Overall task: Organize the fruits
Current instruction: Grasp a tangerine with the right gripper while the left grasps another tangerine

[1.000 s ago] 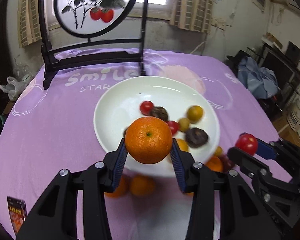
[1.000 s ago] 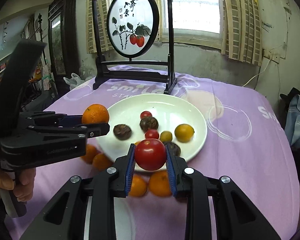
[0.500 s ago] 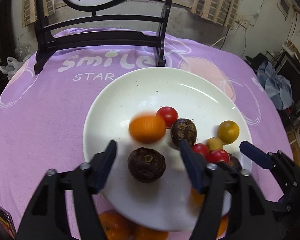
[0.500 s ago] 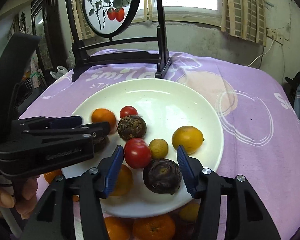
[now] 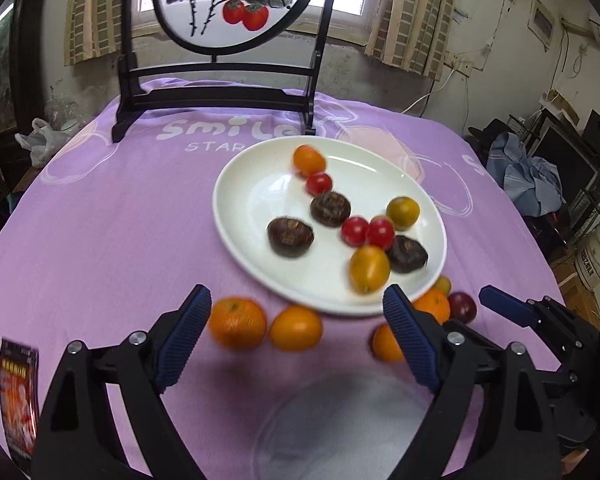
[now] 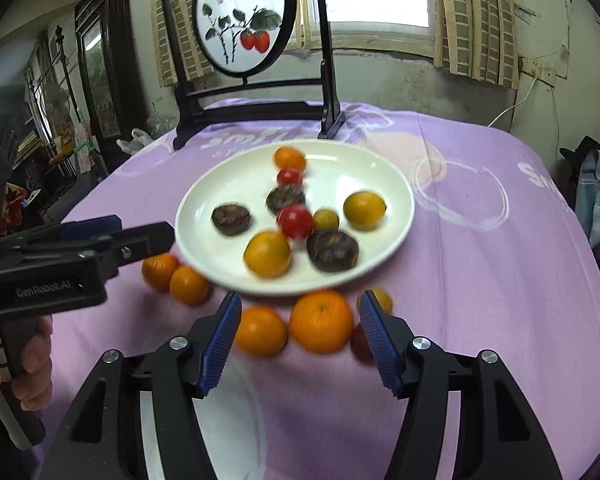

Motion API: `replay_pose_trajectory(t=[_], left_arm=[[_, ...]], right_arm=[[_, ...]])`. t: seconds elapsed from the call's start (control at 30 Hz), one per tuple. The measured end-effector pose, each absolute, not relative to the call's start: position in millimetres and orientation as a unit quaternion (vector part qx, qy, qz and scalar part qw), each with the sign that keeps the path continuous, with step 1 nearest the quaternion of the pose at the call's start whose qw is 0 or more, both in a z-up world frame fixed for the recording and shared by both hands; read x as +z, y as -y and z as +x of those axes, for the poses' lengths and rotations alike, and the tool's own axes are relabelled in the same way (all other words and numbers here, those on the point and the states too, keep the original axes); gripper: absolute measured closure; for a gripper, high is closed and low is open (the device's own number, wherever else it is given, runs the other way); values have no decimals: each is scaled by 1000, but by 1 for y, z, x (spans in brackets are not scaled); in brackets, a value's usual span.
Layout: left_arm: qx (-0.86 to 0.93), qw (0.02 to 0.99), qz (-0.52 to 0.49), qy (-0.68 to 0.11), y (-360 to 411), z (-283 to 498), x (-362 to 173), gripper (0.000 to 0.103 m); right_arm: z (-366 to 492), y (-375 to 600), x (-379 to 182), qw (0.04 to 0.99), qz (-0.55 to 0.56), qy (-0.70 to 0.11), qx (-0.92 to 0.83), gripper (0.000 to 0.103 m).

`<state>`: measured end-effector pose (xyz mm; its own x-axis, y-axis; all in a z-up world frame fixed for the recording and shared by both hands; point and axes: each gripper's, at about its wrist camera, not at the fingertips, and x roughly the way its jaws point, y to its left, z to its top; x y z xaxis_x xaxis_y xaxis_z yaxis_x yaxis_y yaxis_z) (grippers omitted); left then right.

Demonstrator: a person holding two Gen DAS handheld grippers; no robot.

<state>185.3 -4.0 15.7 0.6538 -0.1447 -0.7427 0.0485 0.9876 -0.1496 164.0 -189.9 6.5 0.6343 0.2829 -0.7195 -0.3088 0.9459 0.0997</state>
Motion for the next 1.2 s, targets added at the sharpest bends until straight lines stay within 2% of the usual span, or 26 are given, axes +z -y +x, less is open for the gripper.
replay_pose_trajectory(t=[0.37, 1.0, 1.1, 1.2], left_arm=[[-46, 905, -44, -421, -16, 147, -13, 17], [-44, 893, -63, -443, -31, 151, -28, 16], [-47, 892, -66, -445, -30, 152, -29, 16], [-49, 891, -65, -446, -29, 153, -30, 16]], right_arm=[[134, 163, -37, 882, -26, -440, 167, 41], [168, 136, -47, 881, -31, -451, 138, 41], [171, 134, -47, 881, -33, -453, 130, 46], [177, 135, -47, 882, -24, -455, 118, 61]])
